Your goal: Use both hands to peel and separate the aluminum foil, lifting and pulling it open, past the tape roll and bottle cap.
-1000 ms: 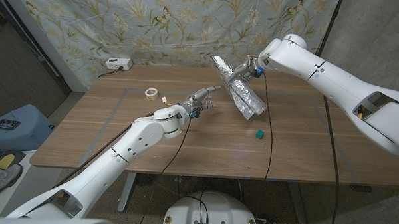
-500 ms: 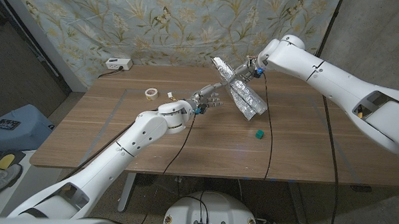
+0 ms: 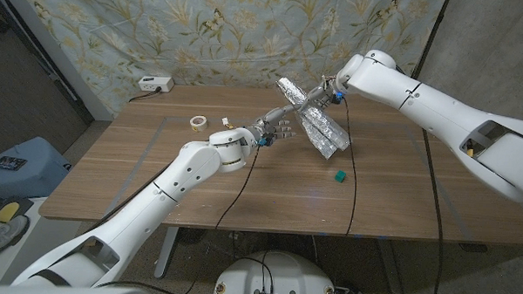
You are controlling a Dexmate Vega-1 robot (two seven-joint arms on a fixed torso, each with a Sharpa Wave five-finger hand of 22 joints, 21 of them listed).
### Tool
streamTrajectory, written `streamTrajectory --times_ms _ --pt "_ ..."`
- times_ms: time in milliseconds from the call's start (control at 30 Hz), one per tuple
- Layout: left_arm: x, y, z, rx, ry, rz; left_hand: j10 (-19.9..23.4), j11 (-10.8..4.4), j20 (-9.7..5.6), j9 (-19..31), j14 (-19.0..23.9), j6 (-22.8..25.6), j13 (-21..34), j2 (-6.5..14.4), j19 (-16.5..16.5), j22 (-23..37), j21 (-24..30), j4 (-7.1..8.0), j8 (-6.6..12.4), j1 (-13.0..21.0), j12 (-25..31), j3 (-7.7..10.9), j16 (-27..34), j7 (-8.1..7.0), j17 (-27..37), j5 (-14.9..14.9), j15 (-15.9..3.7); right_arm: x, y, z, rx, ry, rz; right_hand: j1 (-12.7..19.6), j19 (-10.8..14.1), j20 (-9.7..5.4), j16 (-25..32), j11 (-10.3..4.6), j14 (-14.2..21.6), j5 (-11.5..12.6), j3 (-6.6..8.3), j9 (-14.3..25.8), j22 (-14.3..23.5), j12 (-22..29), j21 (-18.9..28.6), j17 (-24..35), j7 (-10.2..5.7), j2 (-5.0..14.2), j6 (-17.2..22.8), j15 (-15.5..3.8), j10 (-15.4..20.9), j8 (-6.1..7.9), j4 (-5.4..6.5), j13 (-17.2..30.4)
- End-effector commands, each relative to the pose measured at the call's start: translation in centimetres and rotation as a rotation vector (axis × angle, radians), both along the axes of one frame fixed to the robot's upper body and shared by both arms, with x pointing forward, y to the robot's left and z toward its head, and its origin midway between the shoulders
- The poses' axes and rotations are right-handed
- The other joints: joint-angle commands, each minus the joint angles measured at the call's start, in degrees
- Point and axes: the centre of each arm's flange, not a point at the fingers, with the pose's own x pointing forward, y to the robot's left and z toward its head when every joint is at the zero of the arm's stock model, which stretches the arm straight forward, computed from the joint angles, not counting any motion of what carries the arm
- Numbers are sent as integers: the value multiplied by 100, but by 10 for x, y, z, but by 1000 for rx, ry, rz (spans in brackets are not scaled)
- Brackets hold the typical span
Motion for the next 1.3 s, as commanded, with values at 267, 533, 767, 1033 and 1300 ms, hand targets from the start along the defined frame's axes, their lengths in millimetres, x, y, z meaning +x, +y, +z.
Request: streamTrajectory --times_ms 267,533,767,1033,1300 --pt "6 -31 12 -3 39 11 -91 2 13 5 87 -39 28 -21 71 36 68 -10 -23 -89 200 -30 28 19 42 205 16 -5 -9 -9 -18 -6 8 142 82 -11 -2 -21 80 46 88 39 29 68 54 23 210 543 396 -323 75 25 9 28" --pt "8 -39 9 -14 58 56 58 -4 11 36 325 158 101 71 216 51 141 -70 15 256 512 120 62 24 76 680 -19 -7 -13 -9 -14 -12 16 140 86 -18 -1 -25 85 45 87 41 29 70 56 33 202 550 408 -329 78 21 11 25" --pt "10 -43 5 -20 80 89 160 -6 10 75 510 399 210 48 319 66 236 -68 20 562 680 525 51 25 108 1455 -35 -6 -17 -10 -13 -15 21 144 93 -26 8 -37 94 46 90 46 30 79 59 50 190 567 411 -338 90 16 13 28" --pt "13 -49 3 -31 90 133 414 -9 15 135 798 782 323 -55 494 56 396 -80 25 1047 911 991 69 30 168 1826 -73 -7 -18 -9 -19 -20 32 140 105 -32 6 -53 96 48 90 55 30 86 64 61 185 578 417 -344 90 12 16 34" --pt "15 -54 1 -36 97 147 511 -8 14 177 917 968 356 -126 588 47 504 -66 19 1265 1034 1241 71 29 206 1930 -81 -7 -20 -9 -21 -23 39 165 122 -31 -36 -43 123 52 110 58 30 92 70 20 181 559 433 -350 93 8 -9 37"
